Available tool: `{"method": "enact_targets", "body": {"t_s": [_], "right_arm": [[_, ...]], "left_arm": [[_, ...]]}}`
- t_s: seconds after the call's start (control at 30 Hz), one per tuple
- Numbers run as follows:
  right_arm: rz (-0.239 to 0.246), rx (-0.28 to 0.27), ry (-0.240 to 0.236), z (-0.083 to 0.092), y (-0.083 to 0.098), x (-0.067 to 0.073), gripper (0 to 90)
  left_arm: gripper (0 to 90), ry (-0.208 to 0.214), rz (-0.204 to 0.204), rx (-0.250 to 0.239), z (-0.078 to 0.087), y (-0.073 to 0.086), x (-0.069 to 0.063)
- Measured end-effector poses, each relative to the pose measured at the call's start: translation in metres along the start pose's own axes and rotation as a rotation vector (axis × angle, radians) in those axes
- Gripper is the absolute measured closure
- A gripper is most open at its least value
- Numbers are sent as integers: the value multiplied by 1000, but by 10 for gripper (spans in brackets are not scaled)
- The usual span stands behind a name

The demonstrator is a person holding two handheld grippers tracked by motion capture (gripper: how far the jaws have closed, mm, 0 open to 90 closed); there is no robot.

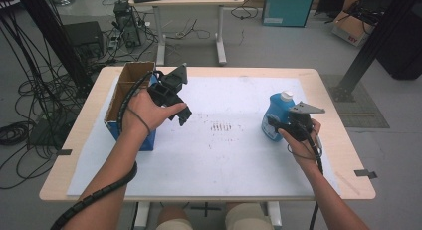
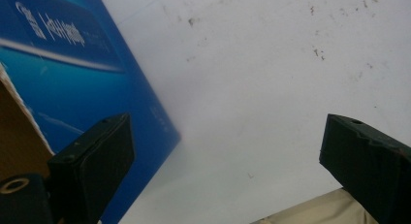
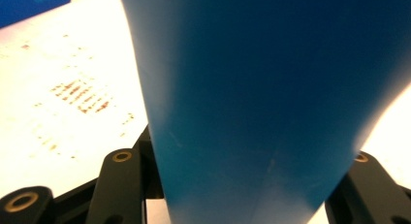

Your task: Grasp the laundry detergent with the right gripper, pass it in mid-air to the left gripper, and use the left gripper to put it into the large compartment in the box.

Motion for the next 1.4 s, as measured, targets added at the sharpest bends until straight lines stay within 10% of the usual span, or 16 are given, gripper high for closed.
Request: {"method": "enact_targets", "body": {"t_s": [0.73,1.4], "right_arm": [[92,47,-296,-16,-84,36,451],[328,65,-674,-47,-119,137,445]], "left_arm": [[61,-16,-412,-14,54,-36,0],[57,57,-666,-6,86,-43,-11]]}}
Point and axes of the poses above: each handheld gripper's, and its own axes: z roughly backward along the jaws, y roughly out of its underside, x roughly to its left, the point moved 3 cm from there along -z, roughly forward along the jaws, and after that the axes turned 4 degrees about y, right-handed, at the moved point
